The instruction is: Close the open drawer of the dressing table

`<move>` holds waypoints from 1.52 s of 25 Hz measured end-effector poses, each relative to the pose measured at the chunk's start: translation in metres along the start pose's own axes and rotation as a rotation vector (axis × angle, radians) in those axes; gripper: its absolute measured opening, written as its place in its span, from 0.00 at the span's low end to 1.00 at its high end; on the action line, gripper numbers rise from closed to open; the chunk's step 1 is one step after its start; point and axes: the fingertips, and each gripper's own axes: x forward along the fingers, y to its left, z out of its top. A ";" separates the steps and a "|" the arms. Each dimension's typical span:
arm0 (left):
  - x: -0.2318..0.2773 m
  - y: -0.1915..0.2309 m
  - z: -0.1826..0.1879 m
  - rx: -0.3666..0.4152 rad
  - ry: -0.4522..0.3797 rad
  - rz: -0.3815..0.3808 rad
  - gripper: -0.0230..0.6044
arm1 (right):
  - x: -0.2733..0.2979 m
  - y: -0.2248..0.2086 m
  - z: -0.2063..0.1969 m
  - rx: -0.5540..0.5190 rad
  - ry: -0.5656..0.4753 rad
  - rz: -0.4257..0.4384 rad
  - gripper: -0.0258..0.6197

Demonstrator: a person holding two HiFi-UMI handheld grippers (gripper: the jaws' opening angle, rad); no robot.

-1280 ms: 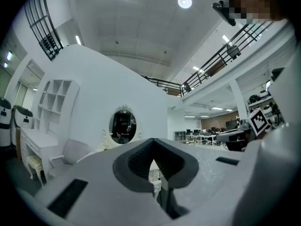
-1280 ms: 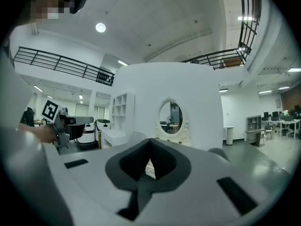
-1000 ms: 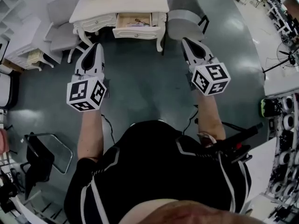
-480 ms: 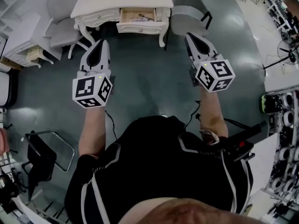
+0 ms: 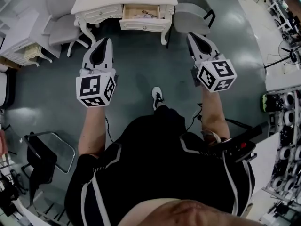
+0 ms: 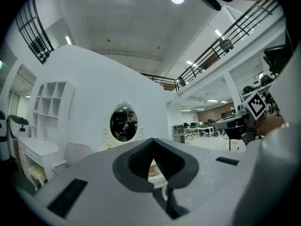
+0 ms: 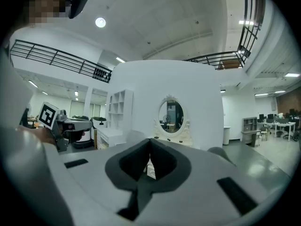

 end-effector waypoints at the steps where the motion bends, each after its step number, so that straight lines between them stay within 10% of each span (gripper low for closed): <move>1: 0.005 0.003 -0.001 -0.001 0.002 0.001 0.04 | 0.008 -0.003 0.001 0.005 -0.006 0.002 0.05; 38: 0.304 0.048 -0.034 -0.005 0.100 -0.015 0.04 | 0.253 -0.193 -0.030 0.016 0.094 0.123 0.05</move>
